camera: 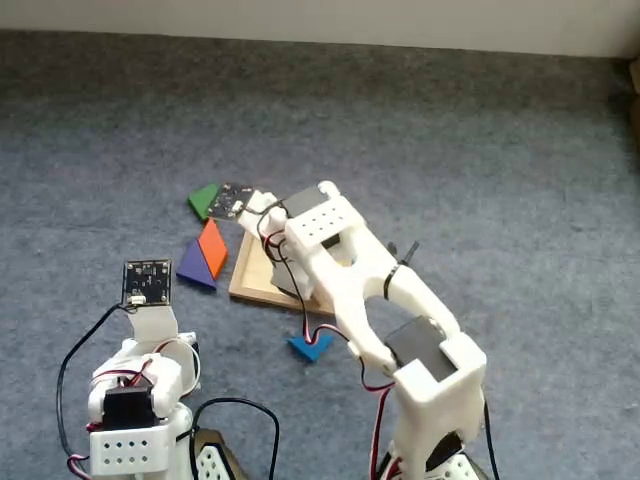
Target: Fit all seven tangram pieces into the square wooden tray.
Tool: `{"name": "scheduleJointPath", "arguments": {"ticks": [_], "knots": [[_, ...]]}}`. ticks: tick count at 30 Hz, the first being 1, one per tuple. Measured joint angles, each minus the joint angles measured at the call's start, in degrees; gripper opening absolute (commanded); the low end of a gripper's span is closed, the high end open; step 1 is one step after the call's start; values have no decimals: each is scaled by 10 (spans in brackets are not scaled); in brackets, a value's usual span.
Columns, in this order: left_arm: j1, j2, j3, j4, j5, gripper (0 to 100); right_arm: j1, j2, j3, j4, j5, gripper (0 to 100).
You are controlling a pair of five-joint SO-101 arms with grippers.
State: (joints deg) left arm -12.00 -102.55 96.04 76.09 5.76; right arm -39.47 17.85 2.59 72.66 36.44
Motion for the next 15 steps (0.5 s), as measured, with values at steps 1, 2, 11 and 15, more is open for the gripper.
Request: {"name": "scheduleJointPath", "arguments": {"ticks": [1,2,11,15], "knots": [[0,0,0,0,0,7,0,6,-7,0,1,92],[0,0,0,0,0,7,0,11,-11,0,1,128],[0,0,0,0,0,7,0,17,-65,27,-12,189],[0,0,0,0,0,7,4,17,-127,94,-40,71]]}}
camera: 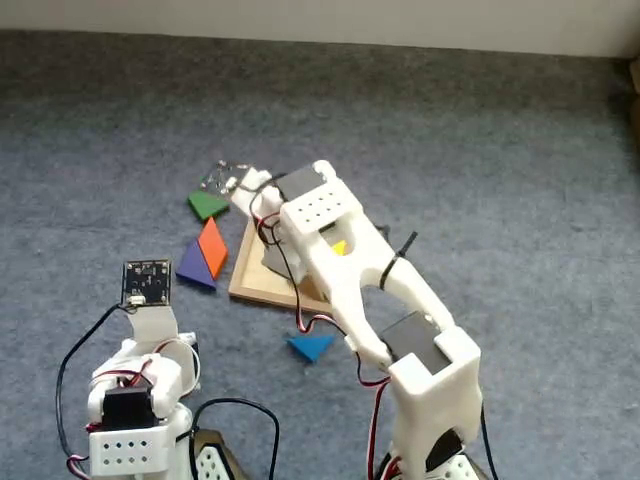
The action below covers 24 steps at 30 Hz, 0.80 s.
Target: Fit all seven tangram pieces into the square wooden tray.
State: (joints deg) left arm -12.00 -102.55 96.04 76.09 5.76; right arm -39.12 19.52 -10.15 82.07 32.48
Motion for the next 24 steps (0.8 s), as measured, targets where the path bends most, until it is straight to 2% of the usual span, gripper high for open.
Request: {"name": "scheduleJointPath", "arguments": {"ticks": [3,10,17,24], "knots": [[0,0,0,0,0,7,17,0,-30,36,-7,6],[0,0,0,0,0,7,24,0,-40,85,-30,5],[0,0,0,0,0,7,52,0,46,7,-40,5],[0,0,0,0,0,7,53,0,62,-52,-40,5]]}}
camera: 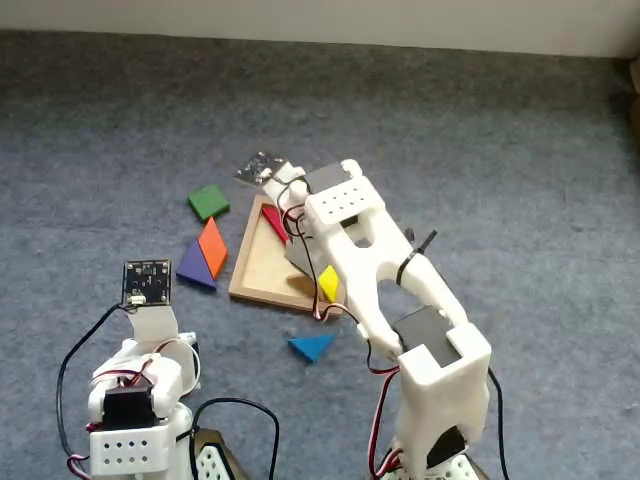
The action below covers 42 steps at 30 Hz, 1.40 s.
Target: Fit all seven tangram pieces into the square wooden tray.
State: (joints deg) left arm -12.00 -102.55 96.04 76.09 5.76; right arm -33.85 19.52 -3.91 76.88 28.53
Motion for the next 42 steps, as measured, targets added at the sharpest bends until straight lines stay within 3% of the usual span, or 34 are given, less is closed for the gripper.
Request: {"name": "scheduleJointPath", "arguments": {"ticks": [15,24,34,42], "knots": [[0,0,0,0,0,7,3,71,-14,-13,-1,5],[0,0,0,0,0,7,-9,-5,-11,-14,-1,5],[0,0,0,0,0,7,-47,-12,98,-120,-1,5],[0,0,0,0,0,7,-41,-33,143,-125,-2,5]]}}
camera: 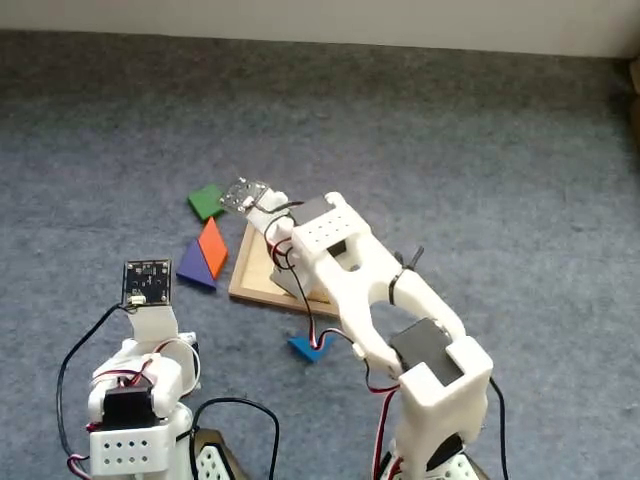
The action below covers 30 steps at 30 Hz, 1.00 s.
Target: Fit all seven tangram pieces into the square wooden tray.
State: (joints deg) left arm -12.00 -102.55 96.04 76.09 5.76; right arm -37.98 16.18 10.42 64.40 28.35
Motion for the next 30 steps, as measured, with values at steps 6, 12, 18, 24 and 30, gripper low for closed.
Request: {"name": "scheduleJointPath", "arguments": {"ticks": [6,12,18,24,30], "knots": [[0,0,0,0,0,7,5,-4,-16,110,1,5],[0,0,0,0,0,7,9,-108,-21,152,1,5],[0,0,0,0,0,7,9,-258,54,161,1,5],[0,0,0,0,0,7,11,-356,148,161,-17,5],[0,0,0,0,0,7,11,-433,236,119,-57,5]]}}
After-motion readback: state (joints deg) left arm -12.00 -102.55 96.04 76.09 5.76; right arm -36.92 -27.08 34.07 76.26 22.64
